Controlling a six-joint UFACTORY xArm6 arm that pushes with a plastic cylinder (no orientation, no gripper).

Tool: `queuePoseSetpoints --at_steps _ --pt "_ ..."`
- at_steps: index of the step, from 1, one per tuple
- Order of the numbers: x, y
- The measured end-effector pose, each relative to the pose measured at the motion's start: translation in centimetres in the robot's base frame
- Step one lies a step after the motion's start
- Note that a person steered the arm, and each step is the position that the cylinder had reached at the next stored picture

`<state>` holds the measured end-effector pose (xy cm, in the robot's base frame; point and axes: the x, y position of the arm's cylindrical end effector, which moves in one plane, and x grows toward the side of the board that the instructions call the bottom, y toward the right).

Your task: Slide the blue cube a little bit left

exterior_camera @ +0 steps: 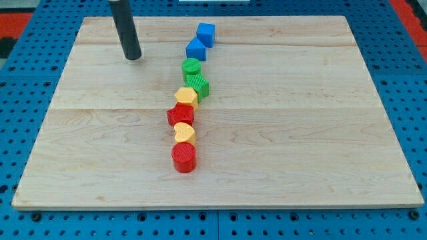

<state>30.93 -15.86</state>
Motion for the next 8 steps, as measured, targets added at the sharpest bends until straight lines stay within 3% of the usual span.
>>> queuePoseSetpoints --at_steps 1,3,4,7,8 --pt "-0.8 0.0" --pt "-9.4 3.8" --pt "-11.6 7.1" --pt "-11.1 19.1" --pt "-8.1 19.3"
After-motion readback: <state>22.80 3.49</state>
